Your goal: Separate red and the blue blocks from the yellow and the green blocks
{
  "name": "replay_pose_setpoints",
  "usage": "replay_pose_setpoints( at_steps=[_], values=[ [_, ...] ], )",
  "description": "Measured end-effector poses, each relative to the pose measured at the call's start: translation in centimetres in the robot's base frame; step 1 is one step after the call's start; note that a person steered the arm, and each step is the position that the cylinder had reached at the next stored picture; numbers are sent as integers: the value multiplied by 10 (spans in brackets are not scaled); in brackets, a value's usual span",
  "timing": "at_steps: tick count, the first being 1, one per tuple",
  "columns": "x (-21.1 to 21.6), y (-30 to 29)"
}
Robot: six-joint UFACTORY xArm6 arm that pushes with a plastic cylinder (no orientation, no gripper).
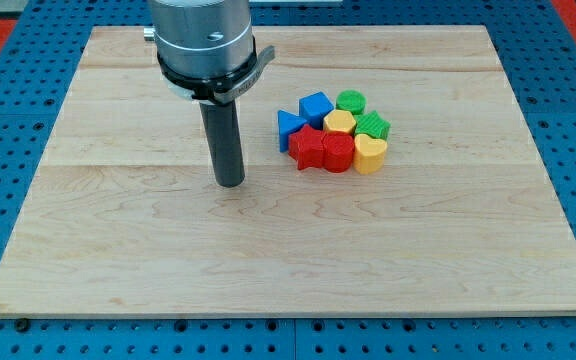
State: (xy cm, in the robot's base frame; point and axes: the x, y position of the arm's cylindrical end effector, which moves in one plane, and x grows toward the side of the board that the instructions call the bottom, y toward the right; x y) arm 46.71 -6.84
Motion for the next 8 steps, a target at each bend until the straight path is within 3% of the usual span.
replay_pose_setpoints(
  at_steps=[2,5,8],
  values=[
    [41,45],
    [5,158],
    [-18,138]
  ],
)
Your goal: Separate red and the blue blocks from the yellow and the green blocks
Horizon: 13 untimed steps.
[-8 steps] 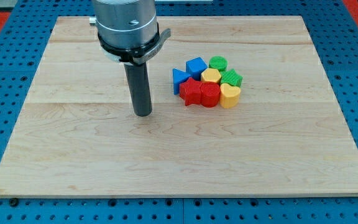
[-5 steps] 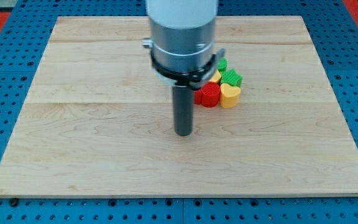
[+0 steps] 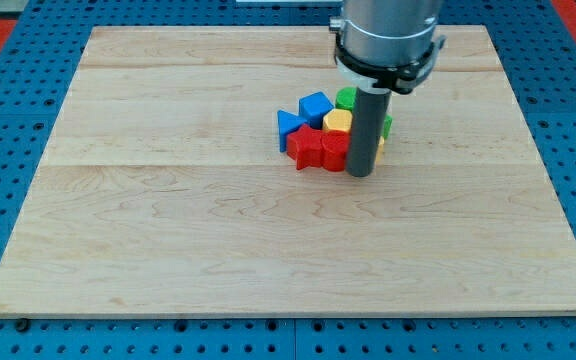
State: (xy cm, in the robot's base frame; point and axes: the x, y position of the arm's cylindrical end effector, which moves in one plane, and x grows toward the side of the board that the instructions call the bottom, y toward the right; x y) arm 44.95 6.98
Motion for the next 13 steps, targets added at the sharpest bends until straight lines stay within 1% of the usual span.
replay_pose_setpoints(
  at_steps=[4,6,8,9,10,13],
  values=[
    [-62,-29],
    [-85,-29],
    [-85,4],
    [-85,11],
    [-86,3],
    [-92,-48]
  ],
)
